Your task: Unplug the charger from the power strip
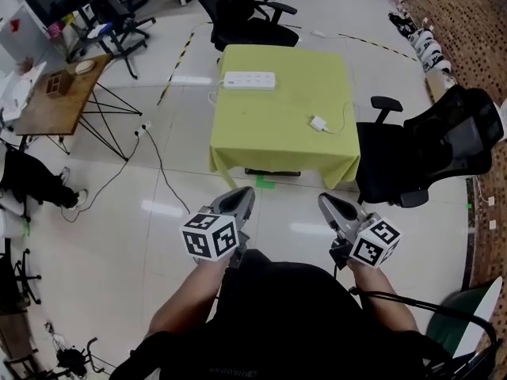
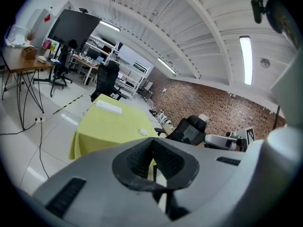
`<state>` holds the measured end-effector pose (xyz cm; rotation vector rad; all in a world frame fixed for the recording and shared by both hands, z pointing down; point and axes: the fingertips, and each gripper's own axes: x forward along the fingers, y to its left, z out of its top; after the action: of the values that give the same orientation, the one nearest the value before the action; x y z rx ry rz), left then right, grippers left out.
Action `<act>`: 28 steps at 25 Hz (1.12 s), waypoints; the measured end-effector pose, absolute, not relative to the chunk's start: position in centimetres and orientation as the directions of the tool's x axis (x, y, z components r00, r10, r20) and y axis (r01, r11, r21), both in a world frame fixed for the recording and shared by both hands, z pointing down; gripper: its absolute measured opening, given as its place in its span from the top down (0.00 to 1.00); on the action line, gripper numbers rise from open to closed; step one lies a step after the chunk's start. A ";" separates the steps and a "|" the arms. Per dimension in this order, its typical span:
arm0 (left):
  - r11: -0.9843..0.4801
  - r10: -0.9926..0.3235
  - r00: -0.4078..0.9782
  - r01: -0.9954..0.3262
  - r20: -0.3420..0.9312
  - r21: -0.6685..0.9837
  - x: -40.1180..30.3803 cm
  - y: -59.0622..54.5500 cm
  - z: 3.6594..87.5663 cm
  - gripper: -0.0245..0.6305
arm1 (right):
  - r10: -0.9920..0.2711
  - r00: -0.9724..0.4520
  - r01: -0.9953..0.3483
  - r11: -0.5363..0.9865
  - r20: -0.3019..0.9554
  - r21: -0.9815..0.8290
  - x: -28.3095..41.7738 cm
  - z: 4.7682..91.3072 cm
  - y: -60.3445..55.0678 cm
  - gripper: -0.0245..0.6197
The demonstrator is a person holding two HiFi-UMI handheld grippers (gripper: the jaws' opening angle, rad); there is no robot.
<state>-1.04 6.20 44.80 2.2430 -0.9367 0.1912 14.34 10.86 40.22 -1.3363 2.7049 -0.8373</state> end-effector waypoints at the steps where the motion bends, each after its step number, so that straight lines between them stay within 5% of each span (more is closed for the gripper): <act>1: -0.504 -0.569 0.729 -0.674 0.380 0.540 0.0 7.4 44.8 0.95 | -0.740 -0.637 -0.731 0.492 0.215 -0.473 15.2 40.3 11.9 0.96; 13: -0.506 -0.563 0.700 -0.713 0.439 0.486 5.8 18.9 45.2 0.95 | -0.720 -0.669 -0.693 0.515 0.184 -0.504 20.3 42.3 20.7 0.96; 28: -0.540 -0.592 0.673 -0.740 0.443 0.402 -2.3 17.9 43.4 0.95 | -0.731 -0.651 -0.713 0.496 0.205 -0.496 13.1 42.6 20.5 0.96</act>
<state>-2.35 17.92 43.41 2.3181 -1.0240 0.3422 13.05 20.53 42.56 -1.2983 2.6882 -0.8674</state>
